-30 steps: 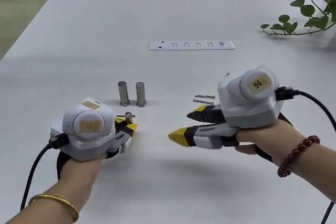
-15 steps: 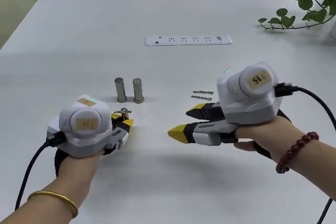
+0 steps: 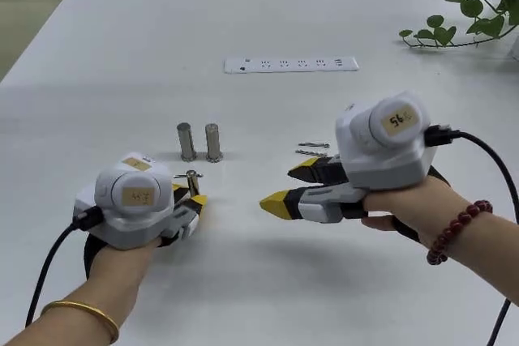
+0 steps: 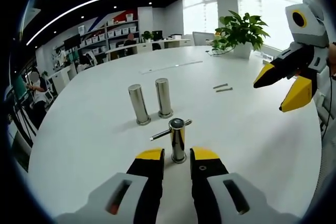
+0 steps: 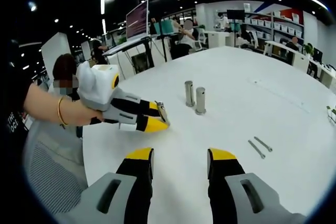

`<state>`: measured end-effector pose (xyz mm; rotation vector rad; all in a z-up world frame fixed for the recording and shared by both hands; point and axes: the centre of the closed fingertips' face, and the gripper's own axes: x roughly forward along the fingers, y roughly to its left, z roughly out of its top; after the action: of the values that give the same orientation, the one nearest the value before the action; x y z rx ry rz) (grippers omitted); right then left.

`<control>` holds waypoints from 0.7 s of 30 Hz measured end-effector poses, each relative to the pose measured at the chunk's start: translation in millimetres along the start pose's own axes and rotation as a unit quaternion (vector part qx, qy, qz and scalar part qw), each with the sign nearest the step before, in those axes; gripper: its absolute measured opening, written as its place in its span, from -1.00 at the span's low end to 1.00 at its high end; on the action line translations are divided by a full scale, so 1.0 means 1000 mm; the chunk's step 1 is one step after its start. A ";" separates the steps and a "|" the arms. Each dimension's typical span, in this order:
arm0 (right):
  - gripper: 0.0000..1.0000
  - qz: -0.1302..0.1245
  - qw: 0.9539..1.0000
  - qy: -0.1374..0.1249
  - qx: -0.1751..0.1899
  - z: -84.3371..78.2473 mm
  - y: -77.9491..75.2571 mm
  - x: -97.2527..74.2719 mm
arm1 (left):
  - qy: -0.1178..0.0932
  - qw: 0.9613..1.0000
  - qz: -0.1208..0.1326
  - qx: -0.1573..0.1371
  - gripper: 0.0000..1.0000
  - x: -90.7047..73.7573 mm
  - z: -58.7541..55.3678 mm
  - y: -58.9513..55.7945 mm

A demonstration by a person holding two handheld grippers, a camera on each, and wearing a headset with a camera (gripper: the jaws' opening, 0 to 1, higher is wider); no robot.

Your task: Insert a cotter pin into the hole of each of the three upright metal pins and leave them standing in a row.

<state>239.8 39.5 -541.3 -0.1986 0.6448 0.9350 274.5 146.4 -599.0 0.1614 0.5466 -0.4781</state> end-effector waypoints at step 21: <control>-0.27 -0.023 0.999 -0.046 0.017 0.037 -0.019 0.025 | -0.051 0.998 -0.007 -0.043 0.05 -0.036 0.032 -0.003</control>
<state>281.6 61.0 -529.2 -0.1393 0.5682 0.8825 261.1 149.6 -553.3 0.0510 0.4670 -0.4726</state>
